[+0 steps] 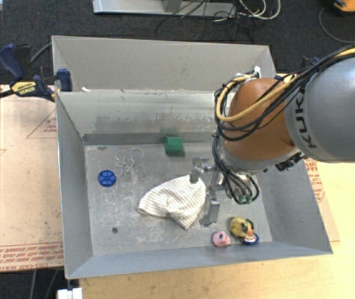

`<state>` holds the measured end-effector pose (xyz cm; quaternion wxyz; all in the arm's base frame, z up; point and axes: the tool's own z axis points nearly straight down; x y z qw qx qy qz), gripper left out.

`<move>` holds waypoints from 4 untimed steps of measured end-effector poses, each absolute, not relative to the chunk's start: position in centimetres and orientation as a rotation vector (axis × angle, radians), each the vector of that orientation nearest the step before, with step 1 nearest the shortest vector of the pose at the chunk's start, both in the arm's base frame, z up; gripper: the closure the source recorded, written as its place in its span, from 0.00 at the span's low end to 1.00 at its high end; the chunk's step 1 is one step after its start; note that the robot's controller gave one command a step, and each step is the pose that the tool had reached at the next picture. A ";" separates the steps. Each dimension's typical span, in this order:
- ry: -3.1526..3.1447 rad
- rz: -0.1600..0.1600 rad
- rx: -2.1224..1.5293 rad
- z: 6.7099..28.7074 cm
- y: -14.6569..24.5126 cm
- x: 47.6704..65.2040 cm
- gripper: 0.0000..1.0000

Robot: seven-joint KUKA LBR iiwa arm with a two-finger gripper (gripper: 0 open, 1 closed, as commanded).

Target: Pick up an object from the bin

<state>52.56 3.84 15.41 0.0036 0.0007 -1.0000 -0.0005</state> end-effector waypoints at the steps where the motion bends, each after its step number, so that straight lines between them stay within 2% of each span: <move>1: -3.142 -0.002 0.000 15.8 3.8 52.7 0.00; 2: -3.131 -0.003 0.294 10.7 5.2 51.2 0.00; 3: -3.117 -0.005 0.426 7.1 8.9 49.4 1.00; 4: -3.117 -0.005 0.426 7.1 8.9 49.4 1.00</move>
Offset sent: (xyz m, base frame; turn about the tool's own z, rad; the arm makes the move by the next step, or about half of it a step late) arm -0.0262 0.0226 -0.0838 -0.3085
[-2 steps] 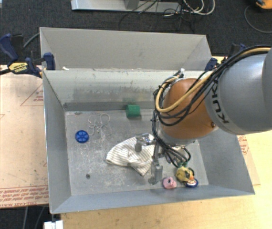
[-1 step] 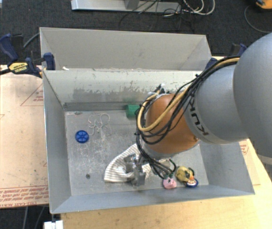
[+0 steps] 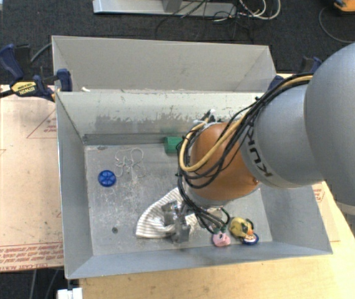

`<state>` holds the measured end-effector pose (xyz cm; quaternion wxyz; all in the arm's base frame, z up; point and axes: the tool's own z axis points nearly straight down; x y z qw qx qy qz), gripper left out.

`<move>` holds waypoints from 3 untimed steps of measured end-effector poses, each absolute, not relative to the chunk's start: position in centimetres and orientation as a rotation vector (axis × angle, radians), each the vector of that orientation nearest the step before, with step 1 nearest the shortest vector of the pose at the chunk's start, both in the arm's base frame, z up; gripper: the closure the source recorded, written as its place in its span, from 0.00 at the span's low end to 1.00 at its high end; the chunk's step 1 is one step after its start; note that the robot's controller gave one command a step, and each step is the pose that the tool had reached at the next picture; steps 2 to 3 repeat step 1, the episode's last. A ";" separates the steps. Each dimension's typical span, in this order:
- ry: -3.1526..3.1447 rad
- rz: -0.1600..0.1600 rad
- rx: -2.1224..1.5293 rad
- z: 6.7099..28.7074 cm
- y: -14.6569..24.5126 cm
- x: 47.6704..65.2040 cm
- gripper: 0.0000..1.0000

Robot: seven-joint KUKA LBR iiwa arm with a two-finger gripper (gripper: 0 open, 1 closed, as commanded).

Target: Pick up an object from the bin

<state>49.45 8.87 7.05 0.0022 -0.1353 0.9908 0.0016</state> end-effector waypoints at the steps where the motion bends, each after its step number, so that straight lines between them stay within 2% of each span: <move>1: 3.110 0.006 -0.350 29.9 8.3 49.0 1.00; 3: 3.110 0.006 -0.350 29.9 8.3 49.0 1.00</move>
Offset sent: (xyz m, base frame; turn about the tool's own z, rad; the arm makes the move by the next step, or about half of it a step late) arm 0.0000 0.0000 0.0000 0.0000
